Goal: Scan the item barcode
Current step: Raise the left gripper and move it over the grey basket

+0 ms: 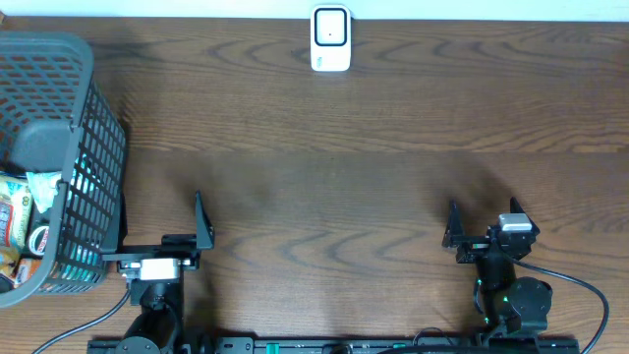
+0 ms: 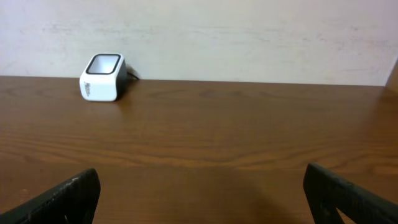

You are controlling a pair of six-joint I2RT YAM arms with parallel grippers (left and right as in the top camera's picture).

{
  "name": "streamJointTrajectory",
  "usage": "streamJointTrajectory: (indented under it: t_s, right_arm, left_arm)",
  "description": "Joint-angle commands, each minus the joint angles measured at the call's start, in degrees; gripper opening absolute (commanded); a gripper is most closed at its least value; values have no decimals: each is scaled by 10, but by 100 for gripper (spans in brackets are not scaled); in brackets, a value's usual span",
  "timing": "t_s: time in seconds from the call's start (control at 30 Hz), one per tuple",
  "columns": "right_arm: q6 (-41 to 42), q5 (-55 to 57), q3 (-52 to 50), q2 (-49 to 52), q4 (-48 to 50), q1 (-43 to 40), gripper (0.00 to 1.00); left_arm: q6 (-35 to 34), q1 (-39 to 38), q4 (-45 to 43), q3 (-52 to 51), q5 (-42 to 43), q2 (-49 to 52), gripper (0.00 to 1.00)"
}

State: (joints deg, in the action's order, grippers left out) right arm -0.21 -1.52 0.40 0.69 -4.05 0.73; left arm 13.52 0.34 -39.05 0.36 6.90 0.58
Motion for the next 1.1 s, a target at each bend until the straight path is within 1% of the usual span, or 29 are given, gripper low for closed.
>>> streamJointTrajectory:
  t_s: [0.0, 0.13, 0.27, 0.33, 0.4, 0.57, 0.63, 0.77, 0.9, 1.07]
  right_arm:
    - [10, -1, -1, -3, -2, 4, 99]
    - [10, -1, -1, -3, -2, 4, 99]
    - [10, -1, -1, -3, -2, 4, 99]
    - [10, -1, -1, -3, -2, 4, 99]
    - [10, -1, -1, -3, -2, 4, 99]
    - [10, -1, -1, -3, -2, 4, 99]
    - [10, -1, -1, -3, -2, 4, 99]
    - [10, -1, -1, -3, -2, 4, 99]
    - [10, -1, -1, -3, -2, 4, 99]
    - [10, -1, -1, -3, -2, 4, 99]
  left_arm:
    - [13, 3, -5, 31, -5, -3, 98]
    - [12, 3, -5, 50, -5, 1, 98]
    - [12, 3, 1, 80, -5, 26, 98]
    - [12, 3, 25, 107, 2, 44, 98]
    - [12, 3, 81, 148, 2, 67, 98]
    - [25, 3, 314, 300, 2, 147, 98]
    - [27, 3, 360, 343, 17, 177, 98]
    - [27, 3, 360, 363, 31, 206, 98]
    - [25, 3, 353, 363, 47, 206, 97]
    - [25, 3, 351, 363, 42, 207, 98]
